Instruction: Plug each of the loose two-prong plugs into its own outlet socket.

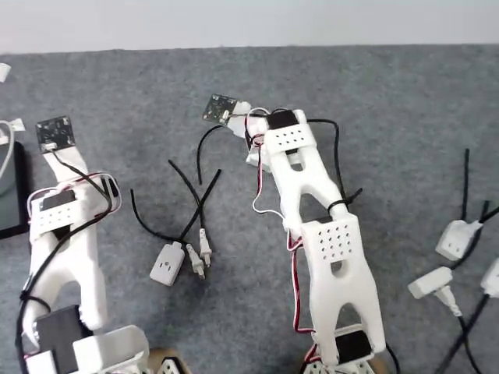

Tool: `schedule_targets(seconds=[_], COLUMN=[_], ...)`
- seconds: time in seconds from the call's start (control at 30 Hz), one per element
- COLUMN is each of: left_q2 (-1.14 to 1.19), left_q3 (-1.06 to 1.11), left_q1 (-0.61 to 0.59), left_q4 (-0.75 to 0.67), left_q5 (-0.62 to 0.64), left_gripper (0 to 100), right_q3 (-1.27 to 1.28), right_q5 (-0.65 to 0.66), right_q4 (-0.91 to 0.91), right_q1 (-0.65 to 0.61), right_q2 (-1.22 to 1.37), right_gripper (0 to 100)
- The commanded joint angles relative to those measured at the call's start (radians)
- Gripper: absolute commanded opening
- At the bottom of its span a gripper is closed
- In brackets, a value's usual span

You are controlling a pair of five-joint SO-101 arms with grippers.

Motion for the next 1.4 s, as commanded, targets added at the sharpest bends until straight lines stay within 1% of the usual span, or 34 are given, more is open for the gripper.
schedule_targets(seconds=[0.0,0.43,0.6,0.8,0.93,1.1,1.2,1.3,1.37], left_q2=[-0.008,-0.008,-0.008,-0.008,-0.008,-0.008,-0.008,-0.008,-0.008], left_q3=[-0.002,-0.004,-0.004,-0.004,-0.004,-0.004,-0.004,-0.002,-0.002], left_q1=[0.008,0.009,0.009,0.009,0.009,0.009,0.009,0.012,0.012], left_q4=[-0.015,-0.003,-0.003,-0.003,-0.003,-0.003,-0.002,-0.002,-0.002], left_q5=[-0.012,-0.014,-0.014,-0.014,-0.014,-0.015,-0.046,-0.06,-0.06], left_gripper=[19,19,19,19,19,19,19,18,18], right_q3=[-0.069,-0.072,-0.144,-0.19,-0.227,-0.298,-0.324,-0.33,-0.33], right_q5=[0.014,0.175,0.176,0.169,0.098,0.092,0.094,0.095,0.132], right_q4=[-0.027,-0.056,0.005,0.031,0.084,0.171,0.17,0.11,0.088], right_q1=[-0.008,-0.004,0.002,-0.005,-0.015,-0.025,-0.03,-0.028,-0.03], right_q2=[-0.007,-0.016,-0.013,-0.018,-0.028,-0.031,-0.019,0.024,0.061], right_gripper=[16.5,16.5,16.5,16.5,16.5,16.5,16.6,16.6,16.6])
